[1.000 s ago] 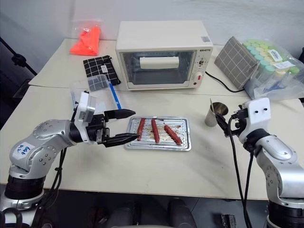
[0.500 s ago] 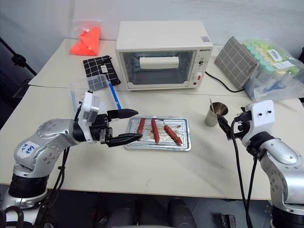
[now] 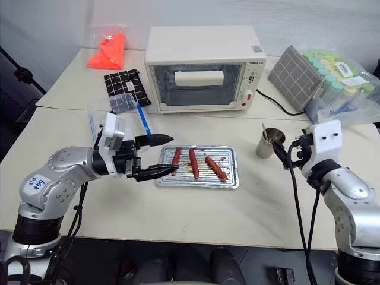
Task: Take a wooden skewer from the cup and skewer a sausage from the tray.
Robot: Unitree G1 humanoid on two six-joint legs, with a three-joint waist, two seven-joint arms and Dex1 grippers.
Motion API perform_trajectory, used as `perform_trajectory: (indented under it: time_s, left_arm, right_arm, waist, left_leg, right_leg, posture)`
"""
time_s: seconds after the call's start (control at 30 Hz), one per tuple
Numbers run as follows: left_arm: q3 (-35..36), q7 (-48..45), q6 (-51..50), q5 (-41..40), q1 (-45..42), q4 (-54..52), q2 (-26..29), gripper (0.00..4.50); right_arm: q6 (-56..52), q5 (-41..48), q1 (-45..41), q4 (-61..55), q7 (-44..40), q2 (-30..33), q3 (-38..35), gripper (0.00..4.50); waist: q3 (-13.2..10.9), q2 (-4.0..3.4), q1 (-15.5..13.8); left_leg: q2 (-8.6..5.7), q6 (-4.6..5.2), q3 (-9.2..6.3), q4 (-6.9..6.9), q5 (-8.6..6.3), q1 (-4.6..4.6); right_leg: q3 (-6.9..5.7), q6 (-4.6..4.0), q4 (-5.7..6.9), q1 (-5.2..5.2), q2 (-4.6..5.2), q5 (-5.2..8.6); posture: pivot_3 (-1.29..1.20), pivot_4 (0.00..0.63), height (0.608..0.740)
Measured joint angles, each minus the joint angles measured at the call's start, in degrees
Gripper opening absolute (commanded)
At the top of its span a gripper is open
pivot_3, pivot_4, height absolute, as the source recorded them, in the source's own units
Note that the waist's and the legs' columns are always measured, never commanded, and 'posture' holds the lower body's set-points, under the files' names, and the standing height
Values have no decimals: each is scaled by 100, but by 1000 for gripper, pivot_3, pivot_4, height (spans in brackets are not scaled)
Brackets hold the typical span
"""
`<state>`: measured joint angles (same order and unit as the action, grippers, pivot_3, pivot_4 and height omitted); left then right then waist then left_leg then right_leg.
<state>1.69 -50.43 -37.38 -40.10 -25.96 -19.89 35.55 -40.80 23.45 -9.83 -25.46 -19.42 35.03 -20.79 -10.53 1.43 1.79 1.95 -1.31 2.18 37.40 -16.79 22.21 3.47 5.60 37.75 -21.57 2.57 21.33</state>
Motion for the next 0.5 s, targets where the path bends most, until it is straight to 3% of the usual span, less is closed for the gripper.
perform_trajectory:
  time_s: [0.13, 0.23, 0.5]
  left_arm:
    - [1, 2, 0, 0, -16, 0, 0, 4488]
    - [1, 14, 1, 0, -65, 1, 0, 4500]
    - [-1, 19, 62, 25, -94, 55, -65, 4500]
  right_arm:
    - [107, -81, -111, 184, 24, -1, 24, 4500]
    - [198, -101, -119, 277, 23, -1, 24, 4000]
    - [255, -136, -271, 329, 24, -203, 181, 2011]
  waist:
    - [0, 0, -8]
    - [0, 0, -8]
    - [0, 0, -4]
  left_leg:
    - [0, 0, -1, -1, 0, 1]
    - [0, 0, -1, -1, 0, 1]
    - [0, -2, -1, -2, 1, 1]
  right_leg:
    - [-1, 0, -1, 0, 1, 0]
    - [-1, 0, -1, 0, 1, 0]
    - [-2, 0, -1, 0, 0, 0]
  posture:
    - [0, 150, 740]
    - [0, 150, 740]
    - [0, 150, 740]
